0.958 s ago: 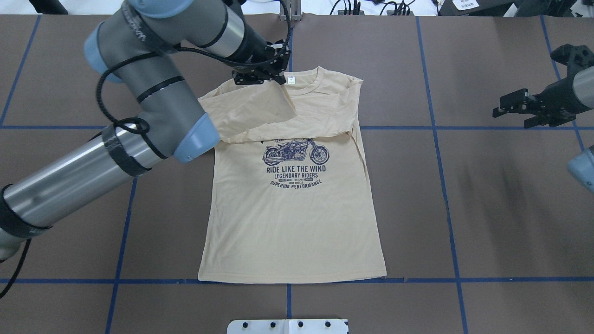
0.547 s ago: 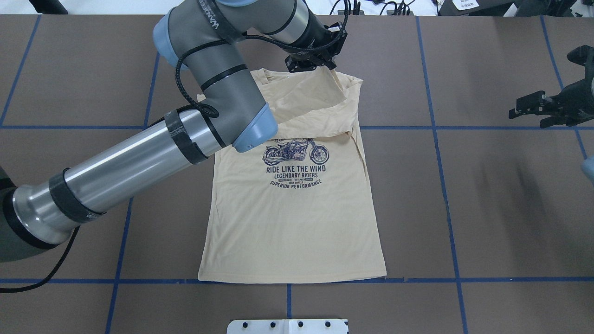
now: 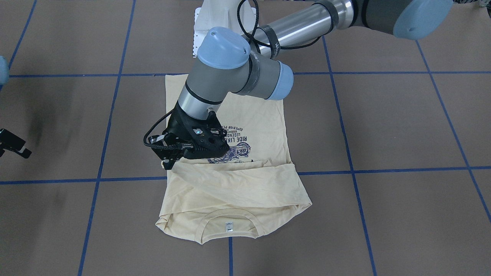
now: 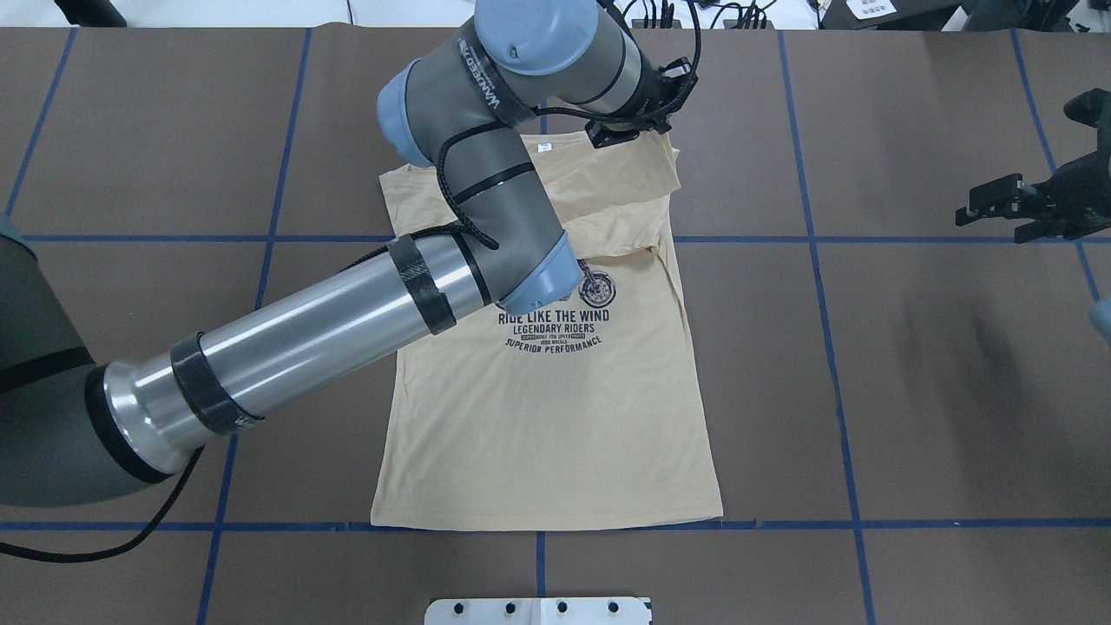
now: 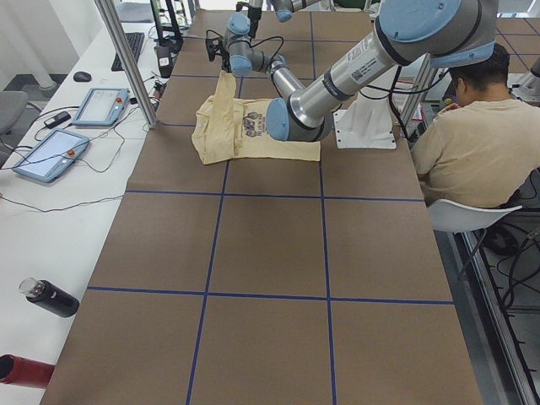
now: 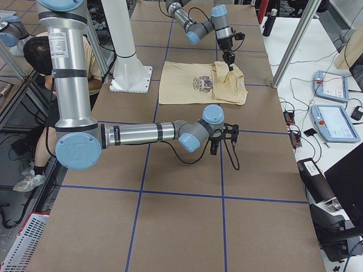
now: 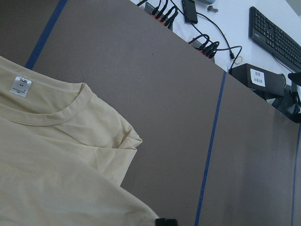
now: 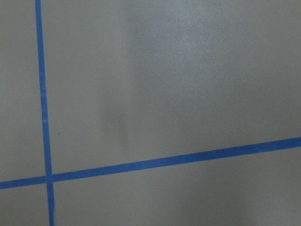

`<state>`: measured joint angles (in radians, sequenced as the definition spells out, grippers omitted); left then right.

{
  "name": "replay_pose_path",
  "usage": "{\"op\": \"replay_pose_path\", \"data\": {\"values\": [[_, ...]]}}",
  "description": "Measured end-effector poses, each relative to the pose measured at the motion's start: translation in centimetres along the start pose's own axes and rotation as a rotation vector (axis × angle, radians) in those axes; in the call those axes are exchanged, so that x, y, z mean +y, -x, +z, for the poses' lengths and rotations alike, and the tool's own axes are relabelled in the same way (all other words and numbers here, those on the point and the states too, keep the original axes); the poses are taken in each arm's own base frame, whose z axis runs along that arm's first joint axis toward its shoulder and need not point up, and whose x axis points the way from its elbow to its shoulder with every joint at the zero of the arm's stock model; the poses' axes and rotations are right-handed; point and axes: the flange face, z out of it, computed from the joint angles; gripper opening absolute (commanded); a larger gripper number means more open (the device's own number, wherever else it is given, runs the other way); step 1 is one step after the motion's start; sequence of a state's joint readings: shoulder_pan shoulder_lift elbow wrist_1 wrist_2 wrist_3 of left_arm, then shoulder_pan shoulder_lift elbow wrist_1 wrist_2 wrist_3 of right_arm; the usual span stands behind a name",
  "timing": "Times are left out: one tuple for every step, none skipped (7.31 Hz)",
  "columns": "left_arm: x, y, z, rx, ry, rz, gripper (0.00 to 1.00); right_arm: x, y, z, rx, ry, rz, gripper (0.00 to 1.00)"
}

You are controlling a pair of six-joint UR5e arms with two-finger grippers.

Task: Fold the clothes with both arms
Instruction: 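Fold the sleeve with the left gripper across the shirt toward the far shoulder, then release the sleeve and withdraw the left gripper while the right gripper moves toward the hem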

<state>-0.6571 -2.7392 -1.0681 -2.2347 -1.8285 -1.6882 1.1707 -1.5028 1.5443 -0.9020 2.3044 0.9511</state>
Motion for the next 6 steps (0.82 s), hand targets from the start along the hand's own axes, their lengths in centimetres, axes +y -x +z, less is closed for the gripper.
{"op": "replay_pose_path", "data": {"values": [[1.2,0.1,1.2,0.015,-0.007,-0.020,0.10,0.0,-0.2,0.2,0.003,0.003,0.004,0.99],[2.4,0.2,2.4,0.026,-0.011,-0.033,0.32,0.0,-0.5,0.4,0.007,0.006,0.008,0.99],[3.5,0.3,3.2,0.028,-0.007,-0.037,0.50,-0.1,-0.8,0.7,0.012,0.009,0.013,0.99],[4.3,0.4,3.6,0.029,-0.001,-0.037,0.65,-0.1,-0.9,0.8,0.014,0.010,0.016,0.99],[4.7,0.1,3.6,0.033,0.003,-0.036,0.72,-0.2,-0.8,0.8,0.013,0.010,0.018,1.00],[4.8,0.2,3.6,0.034,0.005,-0.040,0.74,-0.2,-0.5,0.7,0.010,0.009,0.025,1.00]]}}
